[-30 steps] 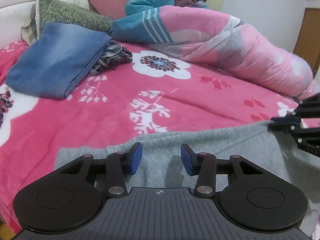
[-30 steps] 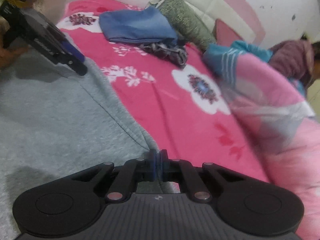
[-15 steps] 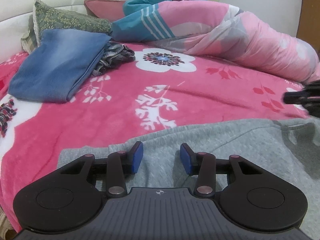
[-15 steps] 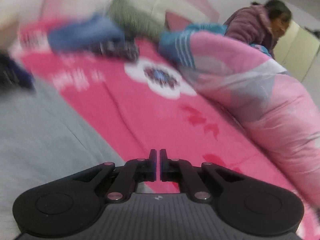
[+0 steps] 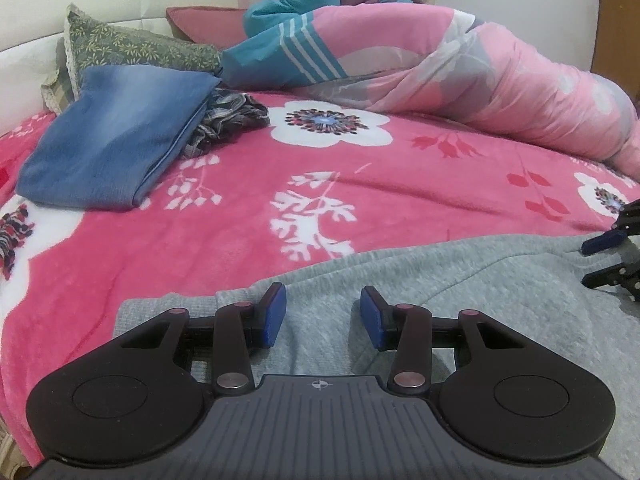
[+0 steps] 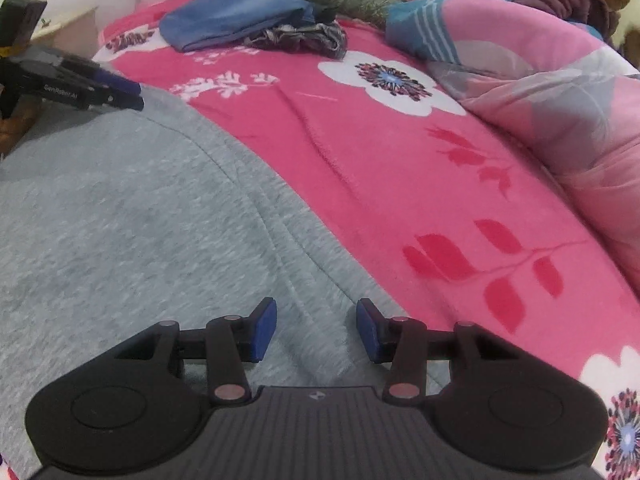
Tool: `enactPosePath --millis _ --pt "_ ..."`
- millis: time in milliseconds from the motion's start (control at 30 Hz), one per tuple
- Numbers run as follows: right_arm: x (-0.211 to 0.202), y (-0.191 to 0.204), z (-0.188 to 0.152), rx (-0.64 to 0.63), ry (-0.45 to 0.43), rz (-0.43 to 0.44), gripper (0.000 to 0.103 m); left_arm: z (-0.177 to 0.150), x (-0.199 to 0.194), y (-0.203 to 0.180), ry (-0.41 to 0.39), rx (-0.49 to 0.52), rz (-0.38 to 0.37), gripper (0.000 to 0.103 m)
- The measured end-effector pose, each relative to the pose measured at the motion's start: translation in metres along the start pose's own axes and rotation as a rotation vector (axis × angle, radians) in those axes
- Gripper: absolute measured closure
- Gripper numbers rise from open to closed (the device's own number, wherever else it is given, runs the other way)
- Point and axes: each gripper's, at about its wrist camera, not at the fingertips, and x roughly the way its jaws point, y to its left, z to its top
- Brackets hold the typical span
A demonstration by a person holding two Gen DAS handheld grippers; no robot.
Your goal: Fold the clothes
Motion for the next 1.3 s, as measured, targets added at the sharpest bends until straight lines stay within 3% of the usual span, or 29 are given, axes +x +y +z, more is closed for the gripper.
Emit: enactPosePath --millis 100,233,333,433,467,567,600,633,667,833,933,1000,1133,1200,1300 --pt "-0.001 0.012 0.004 -0.052 -0.002 -0.06 0.098 -0.001 0.0 -0.002 -0.009 0.009 0.011 0.059" --pt "-0.006 0.033 0.011 -0.16 -0.017 -0.175 0.1 0.002 -0.002 -0.003 0.001 0.013 0.023 0.059" --pt "-0.016 0.024 0.018 -0.129 -0.061 -0.237 0.1 0.004 -0.002 -0.003 0.006 0.016 0.033 0.06" --pt "0.001 0.024 0.016 -0.155 -0.052 -0.258 0.1 0.004 0.001 -0.005 0.006 0.03 0.048 0.06" --pt "-0.007 0.016 0.008 -0.074 -0.082 -0.26 0.1 0.003 0.001 -0.006 0.004 0.036 0.054 0.059" --pt "-0.031 -0.009 -0.016 0.168 -0.172 -0.267 0.099 0.002 0.001 -0.01 -0.002 0.056 0.072 0.059" --pt "-0.039 -0.018 -0.024 0.249 -0.202 -0.269 0.093 0.001 0.001 -0.01 -0.003 0.059 0.074 0.059" --pt "-0.047 -0.026 -0.032 0.33 -0.232 -0.27 0.073 0.001 0.001 -0.01 -0.004 0.061 0.075 0.059" --pt "-0.055 -0.034 -0.04 0.411 -0.261 -0.271 0.067 0.001 0.001 -0.011 -0.002 0.065 0.078 0.059" --pt "-0.095 -0.076 -0.08 0.817 -0.407 -0.271 0.066 0.008 0.001 -0.015 0.021 0.072 0.091 0.059" --pt "-0.119 -0.101 -0.105 1.06 -0.494 -0.267 0.062 0.016 -0.013 -0.015 0.0 0.024 0.077 0.057" --pt "-0.168 -0.092 -0.142 1.133 -0.567 -0.33 0.059 0.023 -0.026 -0.021 -0.04 0.0 0.069 0.055" --pt "-0.244 -0.067 -0.212 1.173 -0.582 -0.548 0.049 0.044 -0.048 -0.06 -0.105 0.018 -0.009 0.054" --pt "-0.264 -0.056 -0.242 1.169 -0.522 -0.664 0.048 0.058 -0.051 -0.093 -0.121 0.054 -0.089 0.053" --pt "-0.267 -0.049 -0.263 1.138 -0.442 -0.744 0.045 0.07 -0.043 -0.144 -0.124 0.107 -0.206 0.052"
